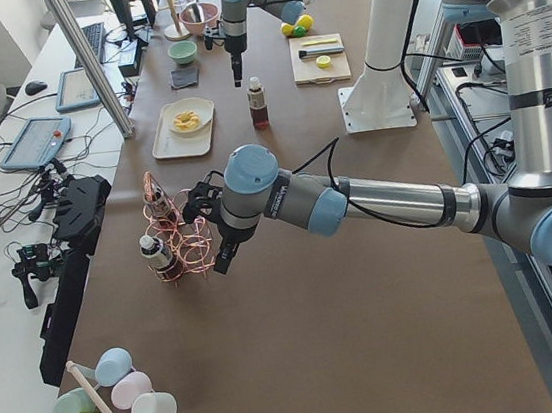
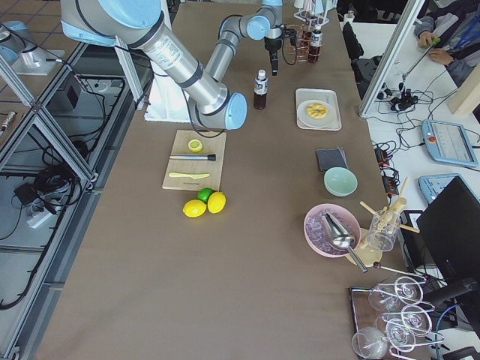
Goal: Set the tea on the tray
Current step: 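Lift the tea bottle with the right gripper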
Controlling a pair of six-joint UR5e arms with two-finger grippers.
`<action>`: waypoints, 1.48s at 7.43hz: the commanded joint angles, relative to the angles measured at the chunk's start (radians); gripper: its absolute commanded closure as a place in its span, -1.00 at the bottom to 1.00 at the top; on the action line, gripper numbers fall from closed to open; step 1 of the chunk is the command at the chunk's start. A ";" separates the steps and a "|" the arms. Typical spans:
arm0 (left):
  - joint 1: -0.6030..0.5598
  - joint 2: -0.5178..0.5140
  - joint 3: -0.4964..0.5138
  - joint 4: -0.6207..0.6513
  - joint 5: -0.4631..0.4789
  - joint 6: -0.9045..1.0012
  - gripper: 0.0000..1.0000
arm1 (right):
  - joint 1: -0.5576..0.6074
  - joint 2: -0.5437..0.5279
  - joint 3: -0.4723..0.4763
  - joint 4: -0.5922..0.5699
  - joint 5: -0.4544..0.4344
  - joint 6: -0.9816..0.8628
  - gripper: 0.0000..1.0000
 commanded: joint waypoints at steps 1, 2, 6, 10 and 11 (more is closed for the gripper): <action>0.000 -0.004 0.002 0.002 0.001 -0.003 -0.94 | -0.034 -0.006 0.023 -0.034 -0.019 0.000 -0.54; 0.000 -0.004 0.002 0.002 0.001 -0.003 -0.94 | -0.028 -0.006 0.055 -0.085 -0.018 -0.012 -0.32; -0.005 0.016 0.002 -0.008 0.001 0.002 -0.94 | -0.034 -0.006 0.057 -0.091 -0.015 -0.013 0.99; -0.008 0.020 0.002 -0.014 0.002 0.002 -0.94 | 0.102 0.104 -0.059 -0.069 0.080 -0.105 1.00; -0.015 0.034 0.002 -0.014 0.005 0.013 -0.94 | 0.153 0.178 -0.207 0.019 0.115 -0.116 1.00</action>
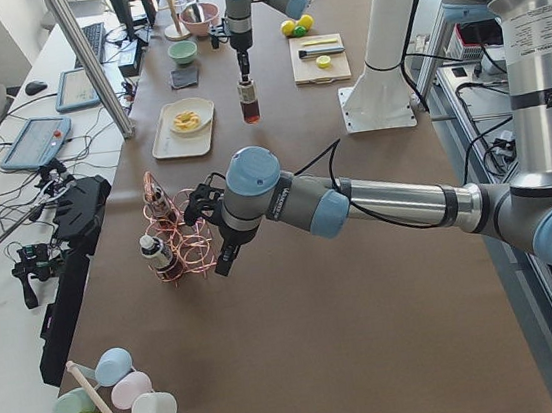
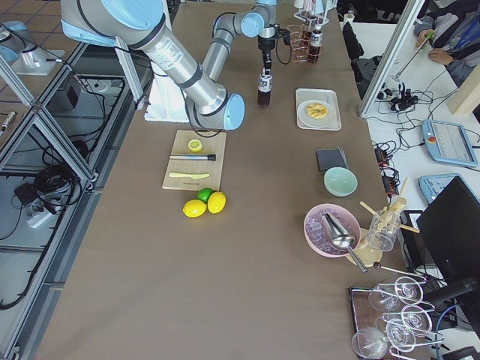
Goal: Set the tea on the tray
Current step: 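Lift the tea bottle with the right gripper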
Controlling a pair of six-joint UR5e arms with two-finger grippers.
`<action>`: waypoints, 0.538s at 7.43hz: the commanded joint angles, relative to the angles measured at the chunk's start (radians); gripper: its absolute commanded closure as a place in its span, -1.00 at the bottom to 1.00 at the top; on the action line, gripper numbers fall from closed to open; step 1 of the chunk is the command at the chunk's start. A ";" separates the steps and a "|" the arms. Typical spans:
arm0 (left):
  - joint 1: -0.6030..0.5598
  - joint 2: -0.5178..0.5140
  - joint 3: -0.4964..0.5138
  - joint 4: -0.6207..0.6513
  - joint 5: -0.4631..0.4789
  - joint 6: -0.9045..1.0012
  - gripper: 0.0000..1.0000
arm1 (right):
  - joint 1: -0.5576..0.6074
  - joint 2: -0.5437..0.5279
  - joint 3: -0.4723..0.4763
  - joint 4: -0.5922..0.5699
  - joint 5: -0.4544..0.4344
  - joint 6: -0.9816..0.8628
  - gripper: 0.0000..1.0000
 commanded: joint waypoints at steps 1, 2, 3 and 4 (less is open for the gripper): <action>-0.042 0.015 0.010 -0.001 0.005 0.013 -0.94 | 0.112 0.168 -0.352 0.221 0.065 -0.021 1.00; -0.076 0.049 0.007 -0.001 0.005 0.052 -0.94 | 0.123 0.245 -0.510 0.295 0.065 -0.021 1.00; -0.128 0.069 0.004 -0.001 0.000 0.095 -0.94 | 0.133 0.359 -0.716 0.396 0.064 -0.021 1.00; -0.195 0.101 -0.019 0.001 -0.001 0.097 -0.94 | 0.138 0.395 -0.860 0.530 0.059 -0.022 1.00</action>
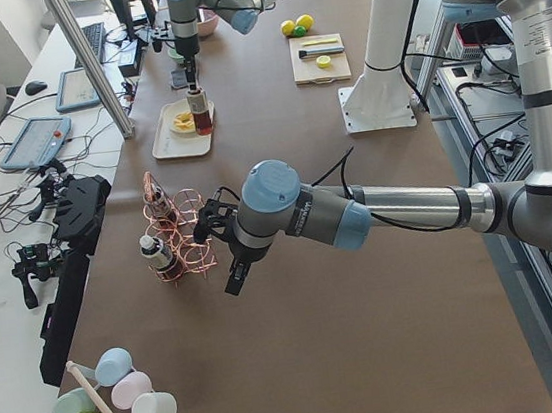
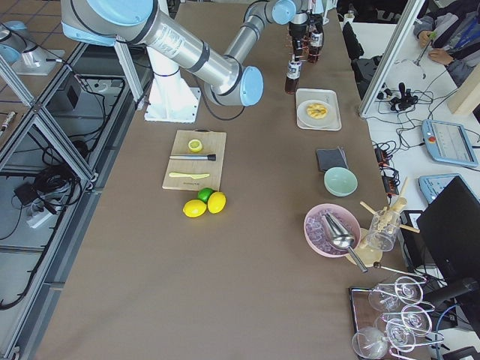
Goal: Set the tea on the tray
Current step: 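Carry the bottle over the tray and lower it beside the plate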
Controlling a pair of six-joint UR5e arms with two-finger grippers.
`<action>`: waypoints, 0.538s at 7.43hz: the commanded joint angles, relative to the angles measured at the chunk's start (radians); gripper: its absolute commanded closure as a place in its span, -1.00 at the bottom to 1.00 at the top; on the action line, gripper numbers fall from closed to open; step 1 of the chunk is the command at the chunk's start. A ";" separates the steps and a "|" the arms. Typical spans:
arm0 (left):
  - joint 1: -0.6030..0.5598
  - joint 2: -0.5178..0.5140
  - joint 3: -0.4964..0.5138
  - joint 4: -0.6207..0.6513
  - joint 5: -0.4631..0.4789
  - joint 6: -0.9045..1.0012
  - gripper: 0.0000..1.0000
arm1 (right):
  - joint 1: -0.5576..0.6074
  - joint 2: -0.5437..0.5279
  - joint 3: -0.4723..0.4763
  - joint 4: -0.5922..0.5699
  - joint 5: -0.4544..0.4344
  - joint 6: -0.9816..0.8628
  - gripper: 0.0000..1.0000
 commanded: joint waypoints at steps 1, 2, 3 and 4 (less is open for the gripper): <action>-0.115 0.072 -0.046 0.005 -0.002 0.036 -0.94 | 0.022 0.118 -0.328 0.244 -0.008 -0.002 1.00; -0.135 0.083 -0.055 0.005 -0.004 0.036 -0.94 | 0.024 0.134 -0.362 0.248 -0.024 -0.002 1.00; -0.139 0.082 -0.052 0.005 -0.002 0.036 -0.94 | 0.024 0.138 -0.391 0.252 -0.053 0.000 1.00; -0.139 0.077 -0.058 0.006 -0.002 0.035 -0.94 | 0.022 0.140 -0.404 0.269 -0.055 0.006 1.00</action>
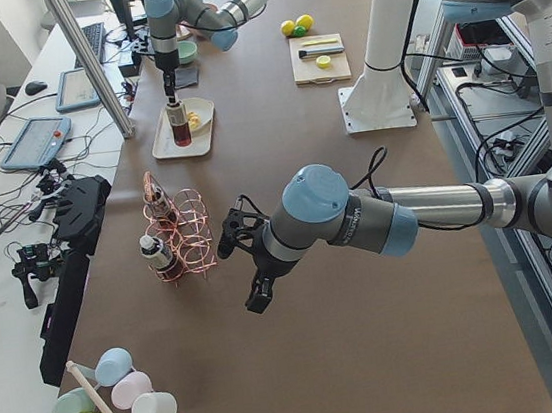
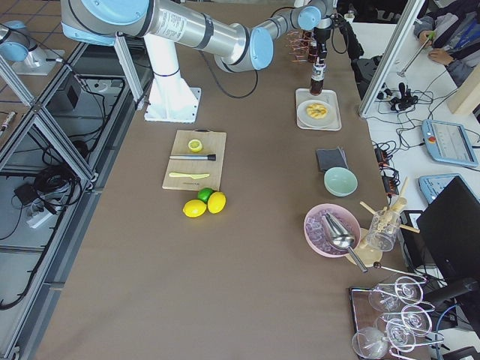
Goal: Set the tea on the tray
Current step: 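Carry the bottle over the tray and lower it beside the plate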
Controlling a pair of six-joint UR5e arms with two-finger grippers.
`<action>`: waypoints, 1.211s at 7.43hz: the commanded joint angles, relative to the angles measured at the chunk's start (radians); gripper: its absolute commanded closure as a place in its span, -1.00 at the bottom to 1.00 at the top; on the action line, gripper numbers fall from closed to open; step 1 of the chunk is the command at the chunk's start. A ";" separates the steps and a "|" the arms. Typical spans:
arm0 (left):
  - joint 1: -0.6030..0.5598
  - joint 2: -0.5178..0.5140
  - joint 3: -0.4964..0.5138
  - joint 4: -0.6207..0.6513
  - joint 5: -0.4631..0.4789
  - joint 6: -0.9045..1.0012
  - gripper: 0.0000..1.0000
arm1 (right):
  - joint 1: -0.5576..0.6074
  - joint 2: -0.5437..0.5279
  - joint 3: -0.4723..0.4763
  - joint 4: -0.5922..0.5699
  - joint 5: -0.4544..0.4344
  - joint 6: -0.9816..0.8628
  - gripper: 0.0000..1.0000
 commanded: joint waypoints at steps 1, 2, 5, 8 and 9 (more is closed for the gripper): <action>-0.016 -0.006 -0.010 0.002 0.001 -0.001 -0.94 | -0.011 0.008 -0.066 0.030 -0.030 0.010 1.00; -0.016 -0.006 -0.011 0.002 0.001 -0.001 -0.94 | -0.019 0.008 -0.071 0.037 -0.038 0.010 1.00; -0.023 0.006 -0.024 0.000 -0.001 0.001 -0.94 | -0.020 0.012 -0.071 0.041 -0.030 0.001 -0.34; -0.036 0.009 -0.022 0.002 -0.001 -0.001 -0.94 | -0.017 0.015 -0.057 0.039 -0.023 -0.006 -0.99; -0.038 0.006 -0.018 0.006 0.010 -0.004 -0.94 | -0.014 0.005 -0.033 0.036 -0.017 -0.036 -0.99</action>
